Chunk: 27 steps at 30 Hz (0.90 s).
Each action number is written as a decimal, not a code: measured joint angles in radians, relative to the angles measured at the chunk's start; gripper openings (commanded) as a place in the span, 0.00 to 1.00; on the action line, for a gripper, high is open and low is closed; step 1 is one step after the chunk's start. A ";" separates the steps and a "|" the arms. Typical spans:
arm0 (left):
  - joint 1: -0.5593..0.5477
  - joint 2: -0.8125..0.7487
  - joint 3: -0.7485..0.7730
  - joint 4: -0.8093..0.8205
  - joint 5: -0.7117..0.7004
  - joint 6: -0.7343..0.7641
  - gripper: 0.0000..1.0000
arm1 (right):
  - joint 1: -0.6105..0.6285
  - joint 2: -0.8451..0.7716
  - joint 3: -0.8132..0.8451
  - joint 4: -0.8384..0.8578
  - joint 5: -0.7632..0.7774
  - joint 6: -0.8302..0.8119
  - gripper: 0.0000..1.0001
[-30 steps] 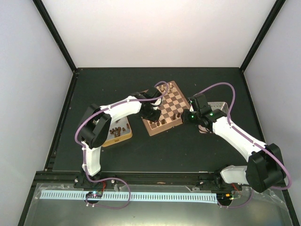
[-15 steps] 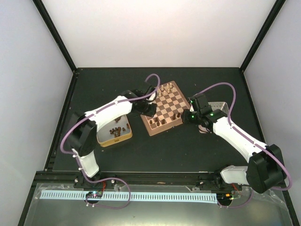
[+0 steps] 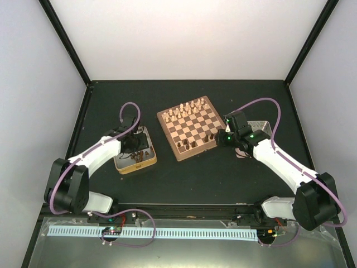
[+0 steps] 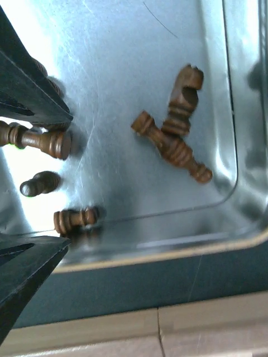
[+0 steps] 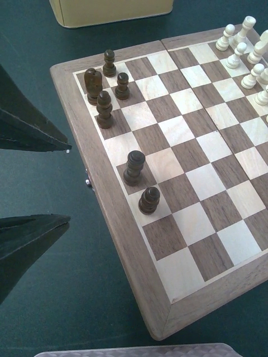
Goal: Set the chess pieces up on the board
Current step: Pick up the chess piece from the storage box.
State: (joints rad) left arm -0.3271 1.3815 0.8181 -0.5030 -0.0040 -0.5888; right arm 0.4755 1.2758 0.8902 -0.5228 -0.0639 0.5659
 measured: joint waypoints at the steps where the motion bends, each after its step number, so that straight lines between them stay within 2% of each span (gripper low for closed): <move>1: 0.014 0.001 -0.016 0.006 0.000 -0.007 0.53 | 0.000 0.000 0.000 0.000 0.000 0.001 0.32; 4: 0.042 0.029 -0.024 0.031 0.000 -0.014 0.46 | 0.000 0.000 0.000 0.000 -0.001 0.001 0.32; 6: 0.053 0.058 -0.020 0.048 -0.002 -0.012 0.45 | 0.000 0.000 0.000 -0.001 -0.002 0.001 0.32; 10: 0.059 0.130 0.005 0.060 -0.032 0.010 0.48 | 0.000 0.000 0.000 -0.004 -0.001 0.001 0.32; 14: 0.059 0.193 0.056 0.059 -0.076 0.035 0.54 | 0.000 0.000 0.000 -0.013 0.000 0.001 0.32; 20: 0.060 0.265 0.105 0.068 -0.095 0.078 0.53 | 0.000 -0.004 0.000 -0.030 0.001 0.002 0.32; 24: 0.060 0.323 0.129 0.076 -0.096 0.103 0.38 | 0.000 -0.016 0.000 -0.041 0.002 0.002 0.32; 27: 0.060 0.336 0.144 0.076 -0.095 0.118 0.34 | 0.000 -0.019 0.000 -0.043 0.001 0.002 0.32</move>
State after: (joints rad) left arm -0.2676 1.7176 0.9619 -0.4274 -0.0990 -0.4706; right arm 0.4755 1.2564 0.8902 -0.5655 -0.0628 0.5678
